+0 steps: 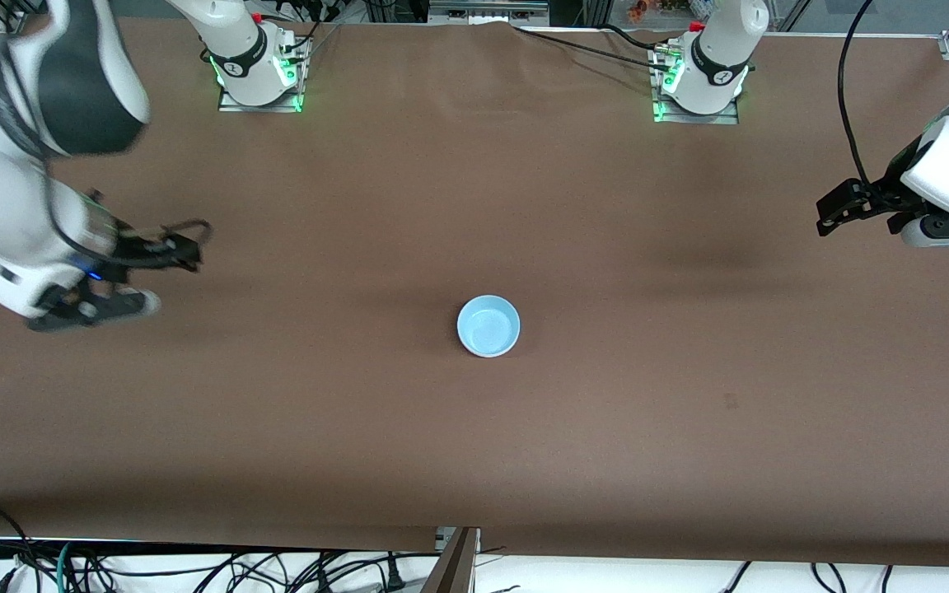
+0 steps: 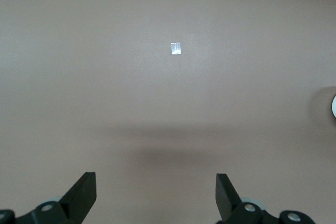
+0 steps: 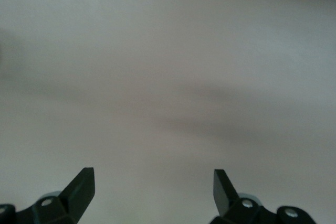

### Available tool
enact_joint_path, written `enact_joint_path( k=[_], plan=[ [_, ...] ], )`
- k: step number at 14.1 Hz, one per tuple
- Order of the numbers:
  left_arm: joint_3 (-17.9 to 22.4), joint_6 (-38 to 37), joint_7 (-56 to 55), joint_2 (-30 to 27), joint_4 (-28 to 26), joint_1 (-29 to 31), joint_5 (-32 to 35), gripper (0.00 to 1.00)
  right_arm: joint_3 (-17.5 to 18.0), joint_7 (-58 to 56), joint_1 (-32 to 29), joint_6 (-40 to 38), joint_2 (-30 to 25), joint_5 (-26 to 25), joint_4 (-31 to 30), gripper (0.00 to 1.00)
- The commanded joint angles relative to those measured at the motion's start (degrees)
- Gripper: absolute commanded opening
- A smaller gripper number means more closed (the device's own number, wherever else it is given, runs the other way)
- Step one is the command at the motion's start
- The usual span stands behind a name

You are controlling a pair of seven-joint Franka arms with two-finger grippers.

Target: Stack pink and blue bowls on white bowl

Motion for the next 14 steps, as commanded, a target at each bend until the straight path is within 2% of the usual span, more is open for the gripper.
enact_joint_path(
  k=[1,3,4,7,14],
  plan=[
    [-0.1,0.4,1.5,-1.0,-0.9,0.3,-1.5,1.00,-2.0,-1.7,-0.8,-1.1,-7.9,0.2,-6.4,1.00],
    [-0.2,0.4,1.4,-1.0,-0.9,0.2,-1.5,1.00,-6.9,-2.3,-1.1,-5.5,-11.4,6.5,-7.1,1.00],
    [-0.2,0.4,1.4,-1.0,-0.9,0.2,-1.5,1.00,-8.1,-2.6,-1.1,-6.0,-13.2,8.1,-7.3,1.00],
    [-0.2,0.4,1.5,-1.0,-0.9,0.2,-1.5,1.00,-9.3,-3.3,-1.3,-5.4,-13.5,5.4,-9.1,1.00],
    [-0.2,0.4,1.4,-1.0,-0.8,0.1,-1.5,1.00,-9.4,-2.9,-1.4,-6.1,-12.2,5.3,-7.6,1.00]
  ],
)
